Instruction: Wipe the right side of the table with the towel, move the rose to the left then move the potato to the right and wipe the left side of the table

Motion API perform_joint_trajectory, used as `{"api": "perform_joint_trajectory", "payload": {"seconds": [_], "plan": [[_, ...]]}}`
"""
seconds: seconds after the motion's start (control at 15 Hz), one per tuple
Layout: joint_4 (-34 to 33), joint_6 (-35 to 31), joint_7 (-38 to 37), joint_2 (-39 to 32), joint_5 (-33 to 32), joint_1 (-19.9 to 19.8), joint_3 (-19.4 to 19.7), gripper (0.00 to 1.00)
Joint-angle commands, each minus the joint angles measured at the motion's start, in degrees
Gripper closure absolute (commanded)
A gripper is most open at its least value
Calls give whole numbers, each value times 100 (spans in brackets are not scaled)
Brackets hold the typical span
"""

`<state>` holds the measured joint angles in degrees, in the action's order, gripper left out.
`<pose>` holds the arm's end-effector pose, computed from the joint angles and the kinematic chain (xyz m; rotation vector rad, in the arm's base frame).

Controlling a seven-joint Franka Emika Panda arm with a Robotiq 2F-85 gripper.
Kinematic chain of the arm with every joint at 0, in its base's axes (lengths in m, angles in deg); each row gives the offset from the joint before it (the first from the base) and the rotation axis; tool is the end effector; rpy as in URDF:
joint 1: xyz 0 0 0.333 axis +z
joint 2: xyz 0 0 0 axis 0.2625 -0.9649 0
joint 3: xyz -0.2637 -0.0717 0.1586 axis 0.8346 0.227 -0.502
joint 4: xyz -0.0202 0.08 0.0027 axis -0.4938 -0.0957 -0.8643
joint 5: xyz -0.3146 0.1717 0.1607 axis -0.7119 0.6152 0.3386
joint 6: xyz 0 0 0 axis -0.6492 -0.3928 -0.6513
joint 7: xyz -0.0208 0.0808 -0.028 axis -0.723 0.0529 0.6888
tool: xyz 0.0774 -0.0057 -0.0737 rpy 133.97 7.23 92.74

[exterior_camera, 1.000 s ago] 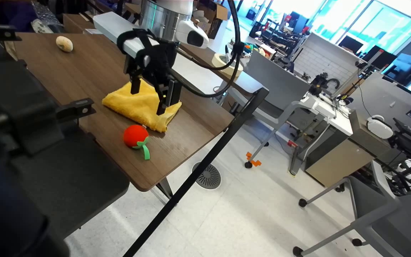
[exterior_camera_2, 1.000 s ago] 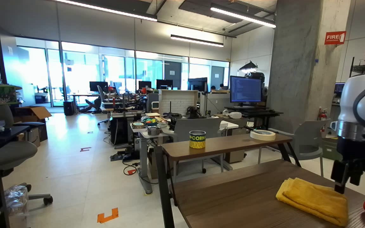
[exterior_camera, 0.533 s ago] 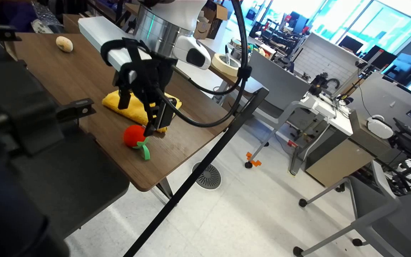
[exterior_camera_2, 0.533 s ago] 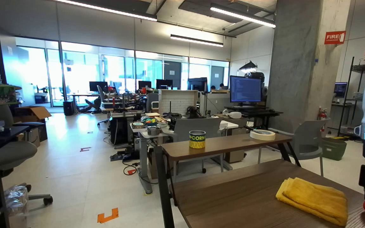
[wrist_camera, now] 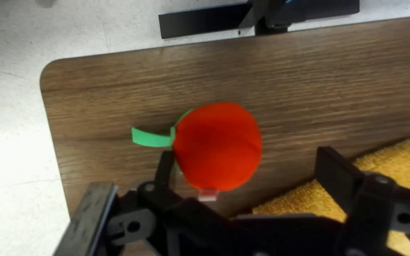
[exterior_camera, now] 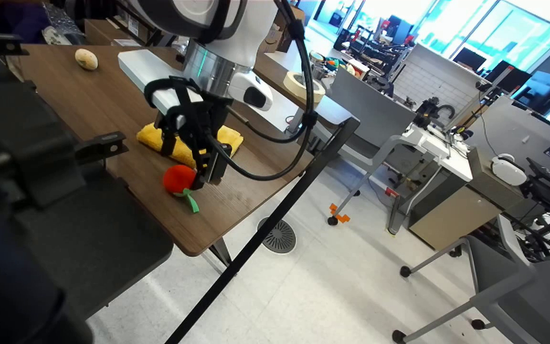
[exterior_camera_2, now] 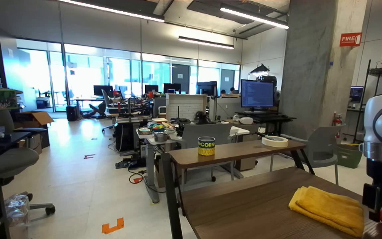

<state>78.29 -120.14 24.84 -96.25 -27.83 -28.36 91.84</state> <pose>0.4785 -0.1477 0.0692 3.0951 -0.0810 -0.2133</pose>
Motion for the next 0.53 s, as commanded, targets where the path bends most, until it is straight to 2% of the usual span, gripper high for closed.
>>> {"api": "perform_joint_trajectory", "payload": {"seconds": [0.0, 0.27, 0.47], "plan": [[-478, -38, -157, -542, -1, 238, 148, 28], [-501, 51, -11, -478, 45, 138, 61, 55], [-446, 139, 50, -352, 53, 103, 23, 80]]}}
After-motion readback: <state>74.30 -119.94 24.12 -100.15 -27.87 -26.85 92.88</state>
